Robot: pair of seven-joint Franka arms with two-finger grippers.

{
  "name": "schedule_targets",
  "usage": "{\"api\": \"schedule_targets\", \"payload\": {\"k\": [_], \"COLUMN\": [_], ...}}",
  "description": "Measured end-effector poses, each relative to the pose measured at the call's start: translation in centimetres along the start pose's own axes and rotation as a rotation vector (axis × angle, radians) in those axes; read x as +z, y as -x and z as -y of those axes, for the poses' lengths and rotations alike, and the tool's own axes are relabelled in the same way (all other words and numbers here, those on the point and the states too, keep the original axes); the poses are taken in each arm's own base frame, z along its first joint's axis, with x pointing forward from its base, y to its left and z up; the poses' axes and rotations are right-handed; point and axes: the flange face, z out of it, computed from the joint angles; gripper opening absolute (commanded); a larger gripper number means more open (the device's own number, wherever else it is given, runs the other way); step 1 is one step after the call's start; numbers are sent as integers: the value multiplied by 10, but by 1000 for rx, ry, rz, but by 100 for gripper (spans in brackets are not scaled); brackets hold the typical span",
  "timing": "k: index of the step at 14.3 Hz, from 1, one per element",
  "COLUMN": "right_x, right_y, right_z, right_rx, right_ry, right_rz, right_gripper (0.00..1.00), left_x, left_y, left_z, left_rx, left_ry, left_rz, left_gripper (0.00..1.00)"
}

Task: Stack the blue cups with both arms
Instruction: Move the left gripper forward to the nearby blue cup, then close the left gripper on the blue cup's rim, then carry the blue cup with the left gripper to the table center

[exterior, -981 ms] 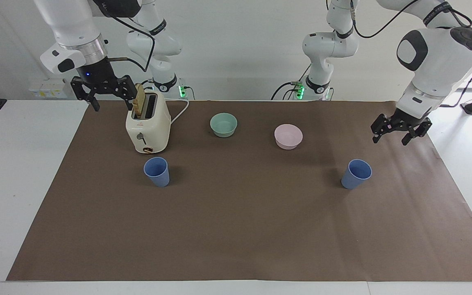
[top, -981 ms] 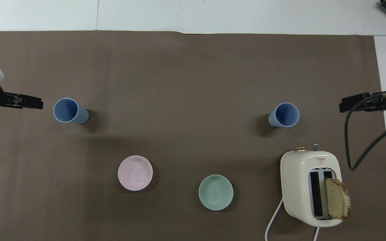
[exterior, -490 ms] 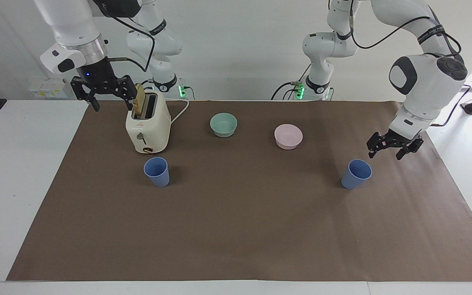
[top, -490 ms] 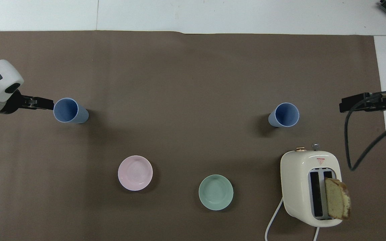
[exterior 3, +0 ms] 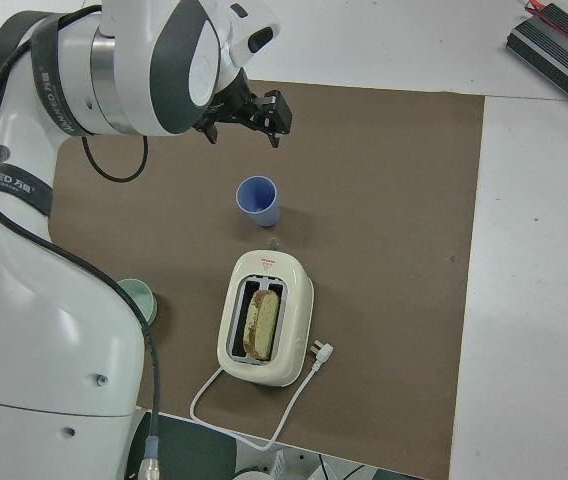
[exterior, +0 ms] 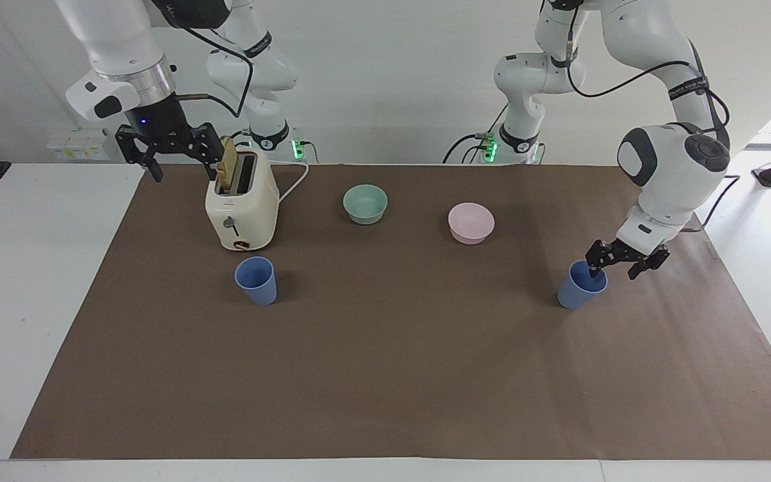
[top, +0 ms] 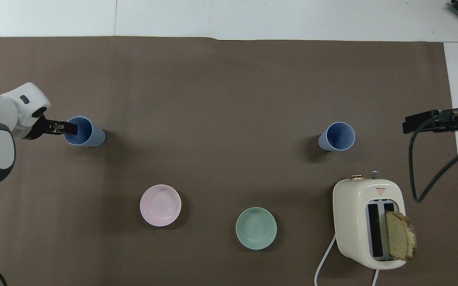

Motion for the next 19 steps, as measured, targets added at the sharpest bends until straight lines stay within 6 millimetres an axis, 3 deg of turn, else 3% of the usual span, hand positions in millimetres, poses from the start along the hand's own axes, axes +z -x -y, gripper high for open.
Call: {"api": "schedule_targets", "payload": {"k": [3, 8, 11, 16, 19], "right_x": [0, 0, 0, 0, 0], "right_y": [0, 0, 0, 0, 0], "right_z": [0, 0, 0, 0, 0], "right_rx": [0, 0, 0, 0, 0], "right_ry": [0, 0, 0, 0, 0], "right_rz": [0, 0, 0, 0, 0], "right_gripper": [100, 100, 100, 100, 100], "left_x": [16, 19, 18, -6, -23], "left_y": [8, 10, 9, 3, -1], "left_z": [-3, -4, -11, -30, -77], "left_rx": [-28, -62, -59, -39, -49], "left_ry": [9, 11, 14, 26, 37], "left_rz": [-3, 2, -1, 0, -14], "left_gripper": [64, 0, 0, 0, 0]}}
